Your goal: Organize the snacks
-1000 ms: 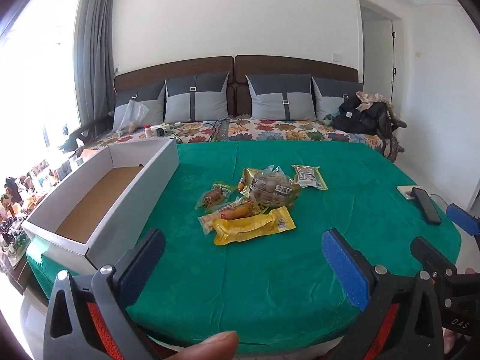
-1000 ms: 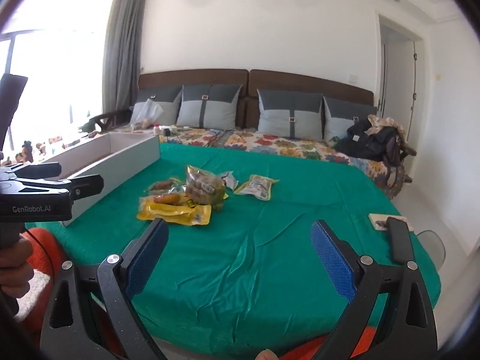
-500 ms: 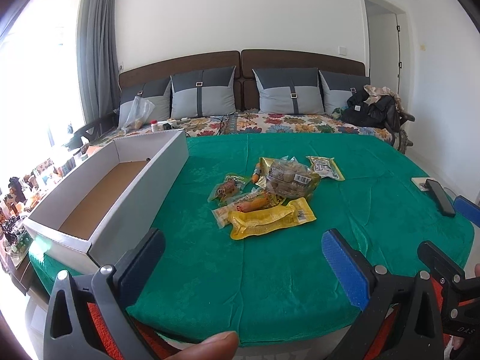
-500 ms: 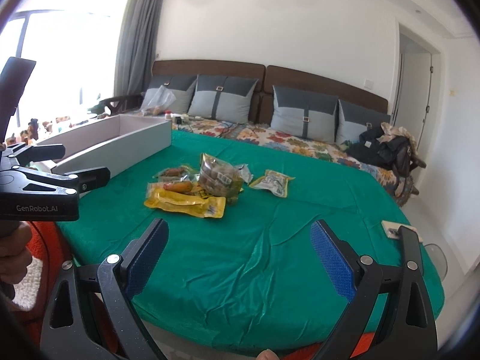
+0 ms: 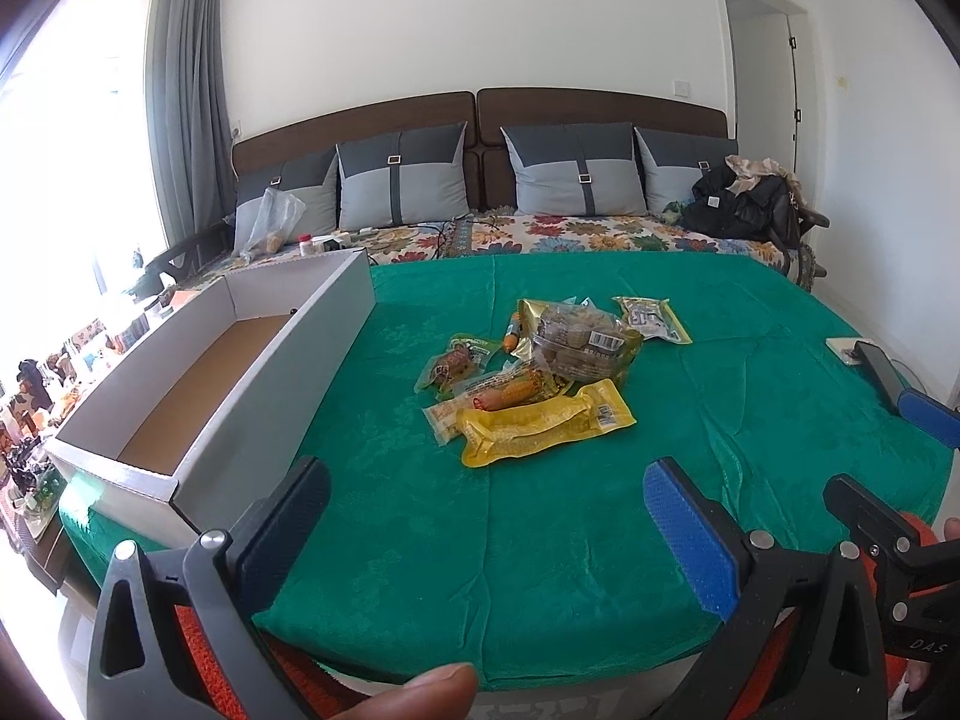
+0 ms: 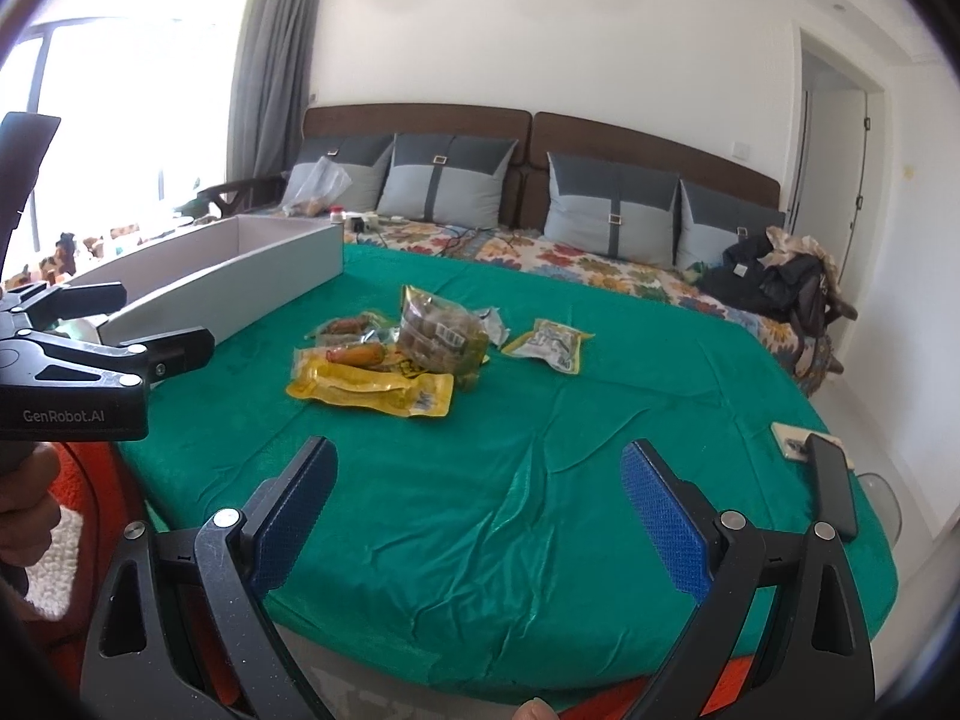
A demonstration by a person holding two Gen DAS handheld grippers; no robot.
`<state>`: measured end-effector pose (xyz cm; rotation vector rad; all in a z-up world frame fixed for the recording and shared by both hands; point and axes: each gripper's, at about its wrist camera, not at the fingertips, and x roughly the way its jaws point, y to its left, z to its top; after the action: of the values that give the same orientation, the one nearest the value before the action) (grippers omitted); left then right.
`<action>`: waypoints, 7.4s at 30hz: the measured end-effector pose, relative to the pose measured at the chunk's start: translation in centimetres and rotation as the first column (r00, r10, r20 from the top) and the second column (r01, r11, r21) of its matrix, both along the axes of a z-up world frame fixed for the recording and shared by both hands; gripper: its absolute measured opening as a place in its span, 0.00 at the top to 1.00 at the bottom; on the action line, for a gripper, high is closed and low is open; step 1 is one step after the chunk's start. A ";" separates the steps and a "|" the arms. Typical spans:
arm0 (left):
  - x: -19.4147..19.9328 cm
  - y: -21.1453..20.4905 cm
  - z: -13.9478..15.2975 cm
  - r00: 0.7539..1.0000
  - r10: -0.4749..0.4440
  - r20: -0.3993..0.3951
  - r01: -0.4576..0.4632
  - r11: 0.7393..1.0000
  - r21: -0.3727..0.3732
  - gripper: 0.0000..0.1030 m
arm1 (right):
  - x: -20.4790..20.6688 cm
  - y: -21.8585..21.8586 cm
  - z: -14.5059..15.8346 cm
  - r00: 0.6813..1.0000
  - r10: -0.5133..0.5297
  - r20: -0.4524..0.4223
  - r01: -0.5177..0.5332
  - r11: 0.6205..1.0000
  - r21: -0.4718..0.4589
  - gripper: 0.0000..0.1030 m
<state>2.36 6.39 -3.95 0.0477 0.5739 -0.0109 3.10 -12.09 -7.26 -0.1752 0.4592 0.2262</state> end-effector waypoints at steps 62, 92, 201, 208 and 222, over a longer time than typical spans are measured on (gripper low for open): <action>-0.4 -1.0 -0.2 1.000 -0.024 0.013 0.024 0.999 0.044 0.00 | 0.0 0.0 -0.6 1.000 -0.012 -0.006 0.012 1.000 0.007 0.06; -0.5 -1.1 -0.2 1.000 -0.024 0.013 0.023 0.999 0.043 0.00 | 0.1 0.0 -0.6 1.000 -0.011 -0.007 0.011 1.000 0.007 0.05; 19.7 -6.4 -8.1 0.787 -0.393 -0.474 0.489 0.868 0.092 0.00 | 0.2 -1.6 -1.4 0.993 -0.040 -0.109 0.046 0.997 0.055 0.06; 20.1 -6.5 -10.0 0.662 -0.506 -0.553 0.517 0.843 -0.152 0.01 | 0.2 -3.1 -0.9 0.991 -0.073 -0.109 0.082 0.993 0.082 0.06; 23.4 -5.8 -10.1 0.690 -0.399 -0.604 0.456 0.887 -0.066 0.01 | 1.0 -3.5 -0.9 0.986 -0.081 -0.143 0.098 0.989 0.115 0.06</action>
<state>25.73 0.54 -14.08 0.2773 1.2041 -0.4806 4.13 -15.56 -8.20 -0.0196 0.5876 0.1782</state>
